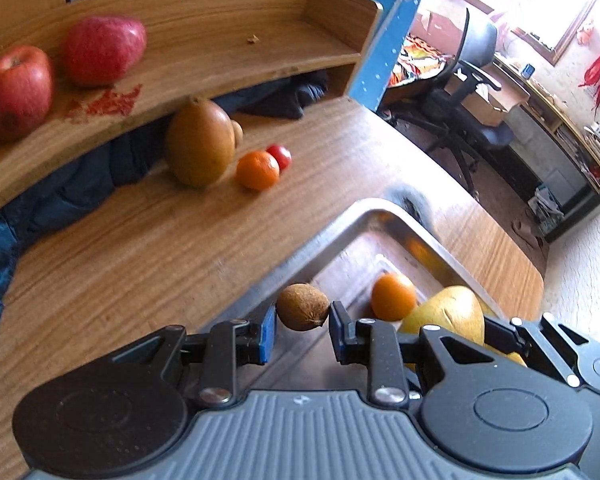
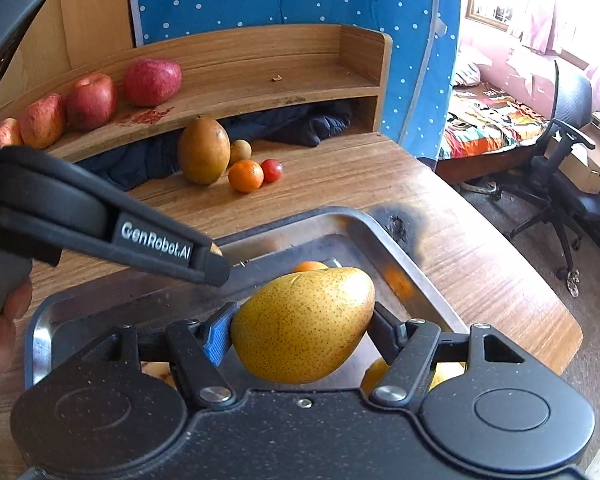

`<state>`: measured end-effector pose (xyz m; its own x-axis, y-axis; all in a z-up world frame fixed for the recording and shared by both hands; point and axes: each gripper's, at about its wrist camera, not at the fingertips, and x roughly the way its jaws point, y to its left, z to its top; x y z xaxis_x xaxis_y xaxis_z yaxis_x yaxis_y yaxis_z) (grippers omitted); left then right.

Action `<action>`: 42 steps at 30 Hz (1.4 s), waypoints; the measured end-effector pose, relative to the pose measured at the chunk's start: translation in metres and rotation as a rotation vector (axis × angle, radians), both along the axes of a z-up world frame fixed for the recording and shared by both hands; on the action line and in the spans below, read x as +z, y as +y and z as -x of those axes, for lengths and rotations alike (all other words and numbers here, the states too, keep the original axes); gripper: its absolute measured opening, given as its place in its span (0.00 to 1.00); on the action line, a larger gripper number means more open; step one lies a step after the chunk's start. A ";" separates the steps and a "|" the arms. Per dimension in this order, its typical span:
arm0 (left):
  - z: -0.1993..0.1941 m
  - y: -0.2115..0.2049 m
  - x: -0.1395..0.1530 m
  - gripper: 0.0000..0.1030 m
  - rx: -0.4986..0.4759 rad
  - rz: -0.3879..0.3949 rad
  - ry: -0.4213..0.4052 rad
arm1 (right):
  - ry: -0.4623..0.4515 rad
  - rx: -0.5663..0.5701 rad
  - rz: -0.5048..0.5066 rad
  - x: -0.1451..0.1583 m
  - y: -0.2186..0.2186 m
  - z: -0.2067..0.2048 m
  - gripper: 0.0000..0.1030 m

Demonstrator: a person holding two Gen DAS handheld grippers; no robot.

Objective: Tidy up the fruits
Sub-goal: 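Carry the kiwi and pear over the tray with both tools, then lower the kiwi and pear onto the tray and open both tools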

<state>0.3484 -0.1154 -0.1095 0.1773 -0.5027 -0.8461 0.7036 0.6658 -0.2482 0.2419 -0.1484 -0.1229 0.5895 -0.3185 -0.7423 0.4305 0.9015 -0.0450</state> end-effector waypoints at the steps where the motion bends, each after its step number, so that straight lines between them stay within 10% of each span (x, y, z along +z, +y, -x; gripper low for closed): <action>1: 0.001 0.000 -0.001 0.30 -0.002 -0.003 0.004 | 0.001 -0.001 -0.001 0.000 0.000 0.001 0.68; 23: 0.002 0.003 -0.011 0.33 0.035 -0.070 0.045 | 0.023 0.037 0.008 -0.006 0.006 -0.001 0.69; 42: 0.043 0.048 0.030 0.94 0.158 -0.069 -0.073 | -0.107 0.035 0.034 0.028 0.028 0.070 0.95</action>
